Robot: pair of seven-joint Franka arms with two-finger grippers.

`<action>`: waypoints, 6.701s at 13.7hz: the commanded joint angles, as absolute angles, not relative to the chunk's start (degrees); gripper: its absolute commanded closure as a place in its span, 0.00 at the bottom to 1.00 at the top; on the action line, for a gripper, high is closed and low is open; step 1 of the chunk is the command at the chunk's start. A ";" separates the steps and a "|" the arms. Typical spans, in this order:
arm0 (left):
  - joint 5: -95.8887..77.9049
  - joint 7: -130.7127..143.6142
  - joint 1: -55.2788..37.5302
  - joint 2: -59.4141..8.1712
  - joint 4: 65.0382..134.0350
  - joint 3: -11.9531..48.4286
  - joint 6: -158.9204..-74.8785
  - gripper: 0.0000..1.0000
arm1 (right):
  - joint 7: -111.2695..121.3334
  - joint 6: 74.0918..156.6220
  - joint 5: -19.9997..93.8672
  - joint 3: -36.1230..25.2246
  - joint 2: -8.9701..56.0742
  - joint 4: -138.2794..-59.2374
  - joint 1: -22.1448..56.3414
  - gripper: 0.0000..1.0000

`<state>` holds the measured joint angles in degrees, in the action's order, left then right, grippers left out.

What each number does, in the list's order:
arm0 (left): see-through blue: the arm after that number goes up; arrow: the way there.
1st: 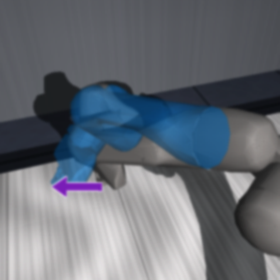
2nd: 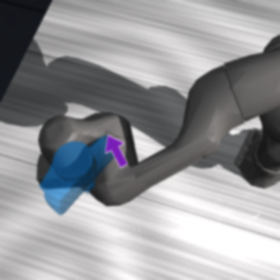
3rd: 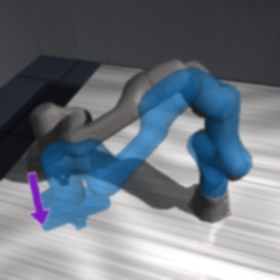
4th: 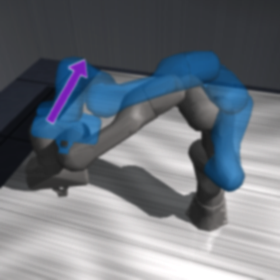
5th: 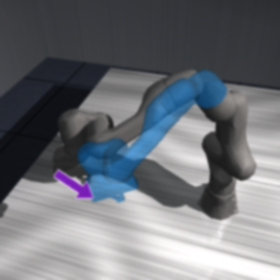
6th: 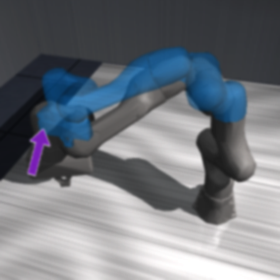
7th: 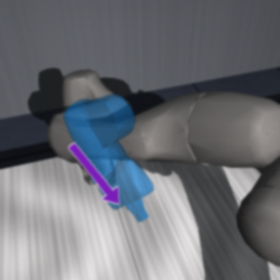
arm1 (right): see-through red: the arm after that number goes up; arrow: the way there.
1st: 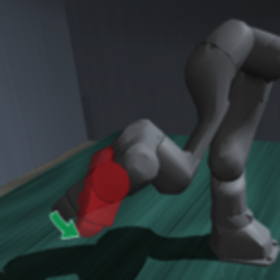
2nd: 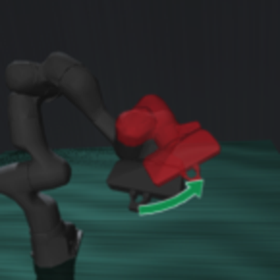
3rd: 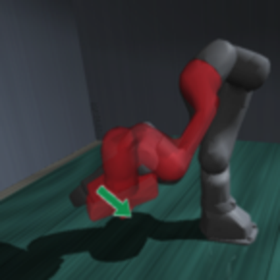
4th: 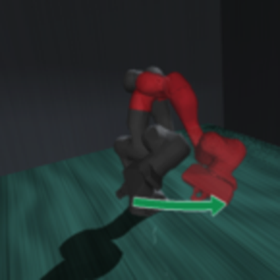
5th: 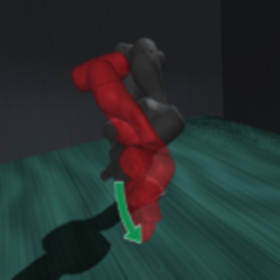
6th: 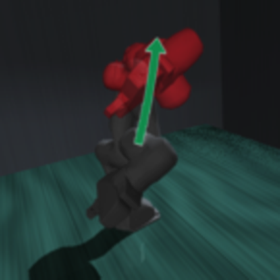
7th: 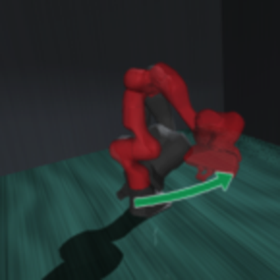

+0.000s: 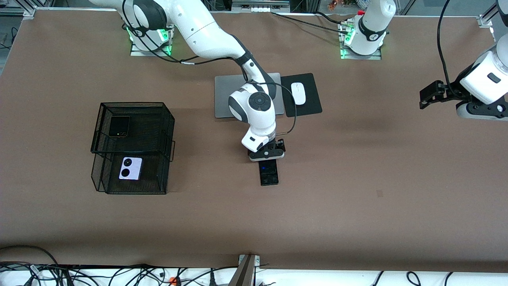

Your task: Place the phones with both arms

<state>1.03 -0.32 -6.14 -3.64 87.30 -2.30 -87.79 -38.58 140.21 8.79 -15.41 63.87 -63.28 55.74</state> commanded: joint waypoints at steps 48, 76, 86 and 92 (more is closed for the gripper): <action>0.53 -0.26 -5.80 -2.20 87.19 -2.46 -87.01 0.00 | -9.93 104.95 1.85 -33.75 8.18 -112.41 46.32 0.80; 0.53 -1.32 -5.80 -2.99 86.84 -2.64 -87.63 0.00 | -9.58 103.91 10.99 -34.36 17.75 -105.15 43.95 0.00; 0.44 -1.41 -5.71 -2.99 87.01 -2.72 -87.71 0.00 | -5.21 81.22 18.36 -34.98 18.02 -80.87 28.41 0.00; 0.44 -1.14 -5.80 -2.99 86.92 -2.55 -87.45 0.00 | -2.20 77.08 22.24 -34.63 20.73 -74.19 22.15 0.00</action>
<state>0.97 -0.42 -6.03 -2.70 87.82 -2.76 -87.88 -3.50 79.41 20.91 -35.44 17.98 -78.89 24.17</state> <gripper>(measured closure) 0.000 0.000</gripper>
